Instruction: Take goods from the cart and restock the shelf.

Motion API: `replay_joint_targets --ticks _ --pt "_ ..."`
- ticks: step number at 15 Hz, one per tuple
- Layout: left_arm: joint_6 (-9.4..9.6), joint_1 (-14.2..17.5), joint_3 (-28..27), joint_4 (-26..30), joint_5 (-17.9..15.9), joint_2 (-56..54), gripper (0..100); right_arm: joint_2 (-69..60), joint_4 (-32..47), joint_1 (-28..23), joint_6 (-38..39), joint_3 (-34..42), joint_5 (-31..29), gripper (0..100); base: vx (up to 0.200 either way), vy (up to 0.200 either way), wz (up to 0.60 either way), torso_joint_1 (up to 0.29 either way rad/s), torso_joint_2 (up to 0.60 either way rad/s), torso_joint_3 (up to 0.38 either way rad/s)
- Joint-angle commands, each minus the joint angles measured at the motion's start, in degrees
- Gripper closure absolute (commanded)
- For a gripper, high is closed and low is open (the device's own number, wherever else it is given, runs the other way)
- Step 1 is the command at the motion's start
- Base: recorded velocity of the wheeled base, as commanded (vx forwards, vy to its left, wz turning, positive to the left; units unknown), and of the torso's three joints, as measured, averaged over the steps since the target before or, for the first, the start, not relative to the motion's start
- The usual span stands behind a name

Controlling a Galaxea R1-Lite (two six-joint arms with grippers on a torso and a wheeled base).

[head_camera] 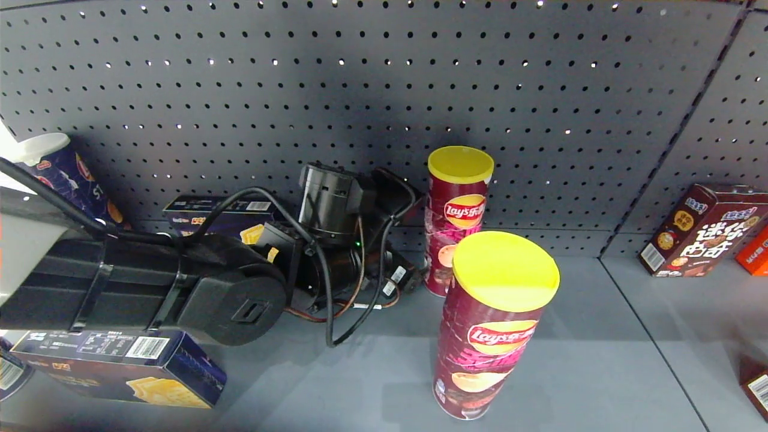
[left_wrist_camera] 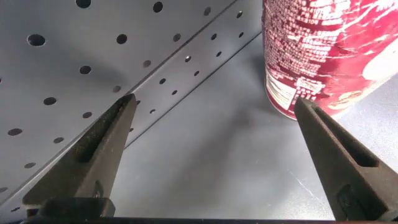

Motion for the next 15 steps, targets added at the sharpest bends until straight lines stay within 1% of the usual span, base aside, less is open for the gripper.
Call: replay_joint_targets --ticks 1,3,5,6,7,10,12,14,15 --pt "-0.06 0.02 -0.05 -0.03 0.25 -0.04 0 0.09 0.02 0.00 -0.01 0.01 -0.02 0 0.000 0.000 0.00 0.000 0.00 0.000" --pt "0.03 0.46 0.22 0.15 0.25 -2.59 0 0.09 0.02 0.00 -0.01 0.01 -0.02 0 0.000 0.000 0.00 0.000 0.00 0.000" --pt "0.03 0.99 0.04 4.54 0.34 -8.12 0 0.09 0.02 0.00 -0.01 0.01 -0.02 0 0.000 0.000 0.00 0.000 0.00 0.000" --pt "0.12 1.78 -0.05 8.59 0.25 -13.57 0 0.09 0.02 0.00 -0.01 0.01 -0.02 0 0.000 0.000 0.00 0.000 0.00 0.000" --pt "0.12 2.22 0.57 10.52 0.25 -17.97 0 0.09 0.02 0.08 -0.01 0.01 -0.02 0 0.000 0.000 0.00 0.000 0.00 0.000" --pt "-0.14 3.72 4.79 14.30 0.16 -31.59 0 0.09 0.02 0.00 -0.01 0.01 -0.02 0 0.000 0.000 0.00 0.000 0.00 0.000" --pt "-0.32 5.47 9.00 14.47 0.08 -39.32 0 0.09 0.02 0.00 -0.01 0.01 -0.02 0 0.000 0.000 0.00 0.000 0.00 0.000" --pt "-0.76 4.42 13.93 14.12 0.08 -46.53 0 0.09 0.02 0.00 -0.01 0.01 -0.02 0 0.000 0.000 0.00 0.000 0.00 0.000" --pt "-0.76 4.42 13.93 14.12 0.08 -46.53 0 0.09 0.02 0.00 -0.01 0.01 -0.02 0 0.000 0.000 0.00 0.000 0.00 0.000"
